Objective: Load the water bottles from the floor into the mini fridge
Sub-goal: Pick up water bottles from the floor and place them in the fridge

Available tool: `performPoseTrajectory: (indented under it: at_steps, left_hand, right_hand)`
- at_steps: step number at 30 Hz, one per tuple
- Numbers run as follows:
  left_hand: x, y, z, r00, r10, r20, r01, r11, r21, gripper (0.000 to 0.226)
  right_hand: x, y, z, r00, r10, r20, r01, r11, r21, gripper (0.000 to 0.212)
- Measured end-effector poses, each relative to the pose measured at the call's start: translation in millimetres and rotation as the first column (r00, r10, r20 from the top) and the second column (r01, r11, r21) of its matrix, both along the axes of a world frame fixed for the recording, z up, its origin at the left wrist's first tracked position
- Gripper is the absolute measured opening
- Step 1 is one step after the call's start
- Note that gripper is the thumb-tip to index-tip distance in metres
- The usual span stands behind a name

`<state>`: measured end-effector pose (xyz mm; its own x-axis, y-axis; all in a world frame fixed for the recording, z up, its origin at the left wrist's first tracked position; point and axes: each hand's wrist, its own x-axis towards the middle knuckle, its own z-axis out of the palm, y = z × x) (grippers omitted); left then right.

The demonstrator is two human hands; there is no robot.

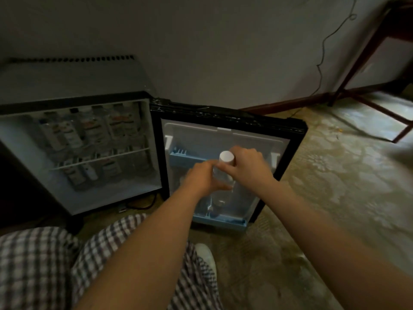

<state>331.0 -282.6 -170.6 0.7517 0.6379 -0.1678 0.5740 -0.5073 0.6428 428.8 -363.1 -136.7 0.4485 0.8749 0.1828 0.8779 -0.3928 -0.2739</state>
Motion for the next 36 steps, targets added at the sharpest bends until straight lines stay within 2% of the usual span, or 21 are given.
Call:
performPoseTrajectory:
  at_steps: [4,7,11,16,20,27,33,36]
  left_hand:
    - [0.9,12.5,-19.6,0.995,-0.062,-0.075,0.055,0.994,-0.092,0.058]
    - [6.7,26.5,-37.0,0.957,-0.175,-0.23,0.128,0.97,-0.204,0.057]
    - [18.3,36.6,-55.3,0.916,-0.22,-0.335,0.101,0.935,-0.339,0.061]
    - [28.0,43.9,-72.4,0.919,-0.172,-0.355,0.014,0.913,-0.408,0.061]
    - [32.3,45.7,-84.4,0.889,-0.216,-0.403,0.026,0.904,-0.427,0.061]
    - [38.7,37.6,-90.9,0.879,-0.242,-0.41,0.057,0.909,-0.414,0.06]
    - [37.6,33.2,-90.2,0.881,-0.282,-0.379,0.119,0.909,-0.4,0.049]
    - [37.3,31.7,-88.2,0.904,-0.262,-0.338,0.117,0.912,-0.394,0.042]
  right_hand:
    - [2.4,6.3,-35.5,0.998,0.018,-0.065,-0.02,1.0,-0.024,0.038]
    - [4.4,7.8,-62.0,0.999,0.003,-0.052,-0.006,0.998,-0.065,0.039]
    - [8.8,9.9,-88.9,0.996,-0.025,-0.082,0.016,0.994,-0.11,0.036]
    - [16.4,10.6,-117.9,0.986,-0.076,-0.151,0.045,0.978,-0.204,0.034]
    - [20.4,16.5,-131.3,0.975,-0.122,-0.184,0.068,0.958,-0.277,0.036]
    - [30.6,21.7,-142.4,0.95,-0.161,-0.269,0.072,0.948,-0.311,0.037]
    - [33.3,17.7,-153.7,0.89,-0.169,-0.423,0.041,0.954,-0.296,0.031]
    - [35.1,21.2,-150.1,0.863,-0.196,-0.465,0.044,0.947,-0.318,0.038]
